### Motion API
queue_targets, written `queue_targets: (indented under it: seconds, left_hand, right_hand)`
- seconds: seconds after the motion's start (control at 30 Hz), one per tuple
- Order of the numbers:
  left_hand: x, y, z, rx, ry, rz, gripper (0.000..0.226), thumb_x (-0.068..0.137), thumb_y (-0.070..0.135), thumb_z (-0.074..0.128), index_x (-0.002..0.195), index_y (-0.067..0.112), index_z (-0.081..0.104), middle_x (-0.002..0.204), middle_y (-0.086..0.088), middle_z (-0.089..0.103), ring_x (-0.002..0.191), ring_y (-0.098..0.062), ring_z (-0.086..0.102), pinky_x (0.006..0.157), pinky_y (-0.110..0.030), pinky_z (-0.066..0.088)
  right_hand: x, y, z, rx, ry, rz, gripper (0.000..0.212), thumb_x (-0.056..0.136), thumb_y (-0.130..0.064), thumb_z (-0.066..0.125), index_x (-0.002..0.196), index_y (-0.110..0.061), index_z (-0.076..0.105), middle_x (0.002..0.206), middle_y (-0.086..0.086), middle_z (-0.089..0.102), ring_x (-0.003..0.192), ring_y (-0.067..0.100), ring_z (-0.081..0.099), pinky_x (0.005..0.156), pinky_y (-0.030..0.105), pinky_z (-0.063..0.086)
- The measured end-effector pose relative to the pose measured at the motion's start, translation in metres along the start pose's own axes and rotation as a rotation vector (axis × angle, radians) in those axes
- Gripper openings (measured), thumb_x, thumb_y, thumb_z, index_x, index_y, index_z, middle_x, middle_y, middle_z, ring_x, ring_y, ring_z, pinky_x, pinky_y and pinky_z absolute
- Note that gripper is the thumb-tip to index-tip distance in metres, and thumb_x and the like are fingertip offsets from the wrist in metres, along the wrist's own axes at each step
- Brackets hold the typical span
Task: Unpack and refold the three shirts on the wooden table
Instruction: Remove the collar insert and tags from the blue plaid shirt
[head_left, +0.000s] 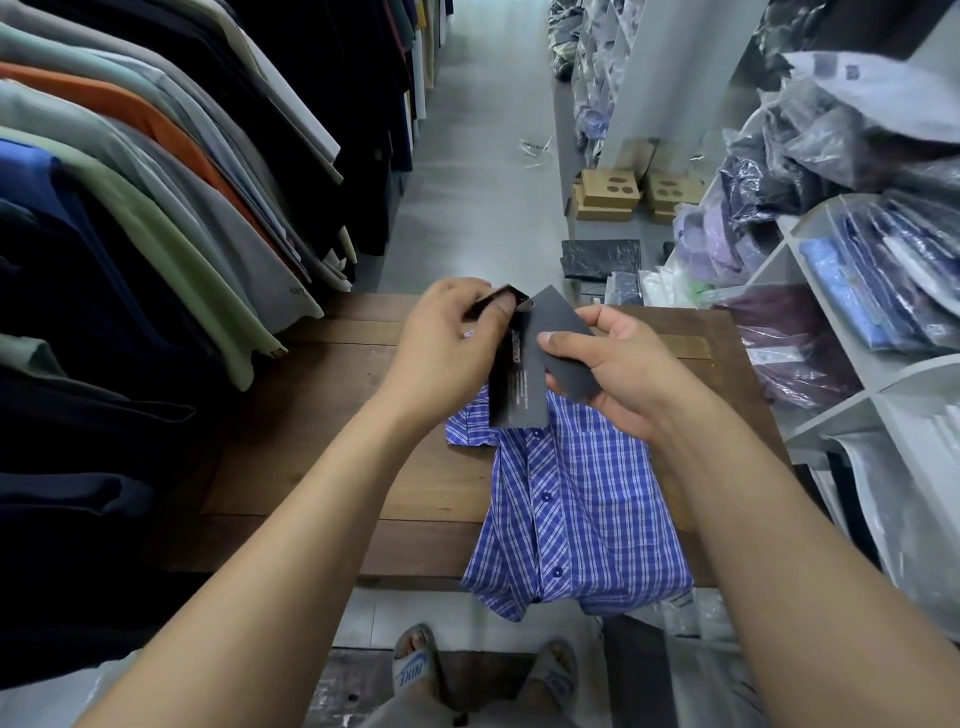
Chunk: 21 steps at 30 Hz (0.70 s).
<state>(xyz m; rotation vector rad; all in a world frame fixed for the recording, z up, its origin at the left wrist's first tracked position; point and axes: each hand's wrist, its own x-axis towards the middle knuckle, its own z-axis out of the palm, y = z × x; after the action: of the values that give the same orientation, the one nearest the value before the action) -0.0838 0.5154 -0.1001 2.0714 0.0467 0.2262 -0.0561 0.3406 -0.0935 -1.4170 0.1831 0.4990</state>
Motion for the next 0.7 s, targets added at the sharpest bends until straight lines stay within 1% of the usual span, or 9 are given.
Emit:
queue_targets:
  seconds: [0.07,0.1,0.17,0.23,0.37,0.47,0.53,0.6,0.7]
  left_hand:
    - [0.002,0.003,-0.003,-0.223,0.000,-0.203,0.044,0.095,0.044,0.056,0.091,0.003,0.069,0.085,-0.003,0.066,0.081,-0.012,0.056,0.091,-0.051,0.053]
    - [0.003,0.003,-0.005,-0.297,0.009,-0.281,0.043,0.094,0.045,0.057,0.091,0.005,0.071,0.085,-0.007,0.070,0.080,-0.014,0.057,0.091,-0.053,0.054]
    - [0.005,0.005,-0.009,-0.324,0.040,-0.339,0.040,0.098,0.042,0.057,0.089,0.007,0.072,0.086,-0.010,0.073,0.078,-0.016,0.058,0.084,-0.047,0.056]
    - [0.006,0.007,-0.011,-0.363,0.062,-0.360,0.037,0.101,0.037,0.057,0.085,0.006,0.071,0.077,-0.004,0.069,0.072,-0.016,0.057,0.076,-0.039,0.055]
    - [0.007,0.007,-0.011,-0.492,0.016,-0.459,0.028,0.100,0.026,0.060,0.075,0.018,0.069,0.063,0.008,0.065,0.061,-0.008,0.059,0.067,-0.028,0.057]
    - [0.001,0.002,-0.007,-0.561,-0.056,-0.501,0.017,0.097,0.020,0.063,0.082,0.016,0.070,0.078,0.001,0.067,0.079,-0.015,0.060,0.066,-0.026,0.058]
    - [-0.003,-0.003,-0.004,-0.512,-0.105,-0.451,0.014,0.098,0.012,0.060,0.091,0.016,0.071,0.090,0.002,0.067,0.089,-0.015,0.060,0.068,-0.023,0.059]
    - [-0.006,-0.005,-0.003,-0.516,-0.147,-0.434,0.018,0.099,0.011,0.059,0.090,0.016,0.074,0.092,0.006,0.067,0.092,-0.013,0.057,0.073,-0.022,0.059]
    - [-0.007,-0.004,-0.003,-0.664,-0.215,-0.487,0.017,0.098,0.015,0.061,0.090,0.012,0.076,0.092,0.000,0.069,0.087,-0.013,0.062,0.074,-0.027,0.057]
  right_hand:
    - [0.001,0.002,-0.002,-0.030,-0.005,-0.010,0.026,0.086,-0.004,0.075,0.104,-0.012,0.059,0.091,0.005,0.075,0.076,0.021,0.069,0.062,0.032,0.056]
    - [0.001,0.003,-0.003,-0.036,-0.004,-0.018,0.027,0.085,-0.004,0.076,0.105,-0.012,0.059,0.092,0.006,0.076,0.079,0.023,0.069,0.069,0.039,0.056]
    - [0.000,0.003,-0.004,-0.049,0.012,-0.031,0.030,0.083,-0.003,0.077,0.108,-0.011,0.061,0.096,0.009,0.077,0.087,0.030,0.071,0.089,0.055,0.054]
    - [-0.001,0.003,-0.005,-0.066,0.032,-0.033,0.032,0.082,-0.002,0.078,0.109,-0.010,0.063,0.099,0.011,0.077,0.095,0.035,0.073,0.098,0.060,0.048]
    - [0.002,0.006,-0.004,-0.020,0.036,-0.035,0.030,0.084,-0.003,0.075,0.111,-0.010,0.063,0.098,0.010,0.076,0.089,0.031,0.069,0.082,0.047,0.049]
    - [0.003,0.006,-0.004,0.100,0.019,-0.024,0.034,0.087,-0.003,0.072,0.118,-0.010,0.061,0.106,0.013,0.075,0.090,0.026,0.068,0.071,0.036,0.055]
    - [0.004,0.006,-0.004,0.179,0.009,-0.013,0.041,0.088,-0.004,0.071,0.126,-0.007,0.058,0.116,0.015,0.073,0.093,0.024,0.068,0.071,0.032,0.057]
    - [0.004,0.006,-0.005,0.250,0.000,-0.010,0.045,0.088,-0.004,0.069,0.131,-0.005,0.056,0.121,0.017,0.071,0.093,0.023,0.068,0.072,0.031,0.056]
    - [0.004,0.006,-0.006,0.325,-0.013,-0.007,0.041,0.090,-0.002,0.066,0.129,-0.007,0.056,0.111,0.014,0.073,0.088,0.021,0.069,0.067,0.028,0.058]
